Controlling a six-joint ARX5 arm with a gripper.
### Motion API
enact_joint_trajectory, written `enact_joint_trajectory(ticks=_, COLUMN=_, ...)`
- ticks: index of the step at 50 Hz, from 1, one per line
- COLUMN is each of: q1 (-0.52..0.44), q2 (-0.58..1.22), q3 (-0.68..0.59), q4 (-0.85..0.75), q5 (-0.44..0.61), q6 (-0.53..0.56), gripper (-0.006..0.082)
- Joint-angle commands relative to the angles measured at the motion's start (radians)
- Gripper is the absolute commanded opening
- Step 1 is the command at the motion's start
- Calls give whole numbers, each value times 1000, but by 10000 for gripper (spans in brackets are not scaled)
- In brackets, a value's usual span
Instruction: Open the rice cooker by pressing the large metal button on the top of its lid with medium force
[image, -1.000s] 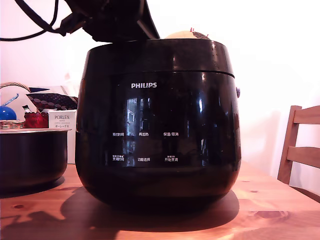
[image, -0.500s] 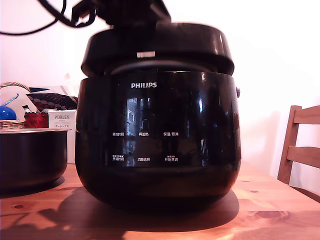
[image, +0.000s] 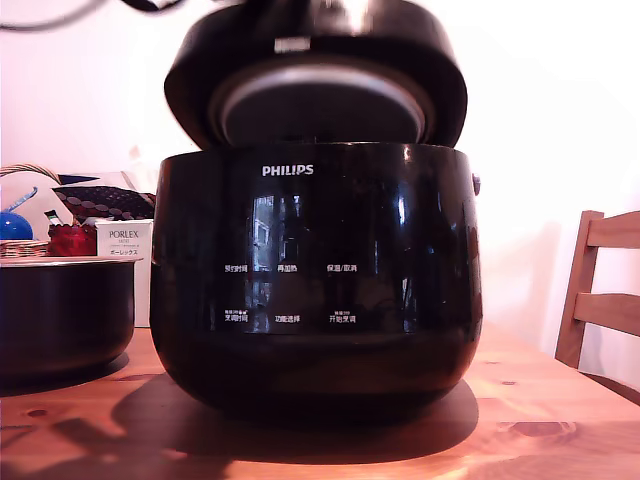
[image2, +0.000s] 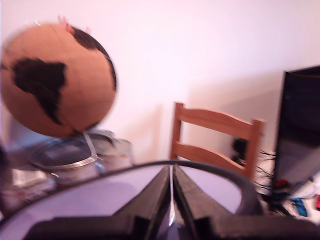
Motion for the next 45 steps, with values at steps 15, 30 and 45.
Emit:
enact_joint_trajectory(ticks=15, q1=18, q2=-71, q3=-29, q4=-65, q5=-37, q6=38, gripper=-21)
enact_joint_trajectory(ticks=30, q1=39, q2=-158, q3=-29, q4=-117, q5=-57, q6=79, gripper=-21)
enact_joint_trajectory(ticks=45, q1=74, q2=-265, q3=-29, q4=-244, q5=-85, q6=129, gripper=-21)
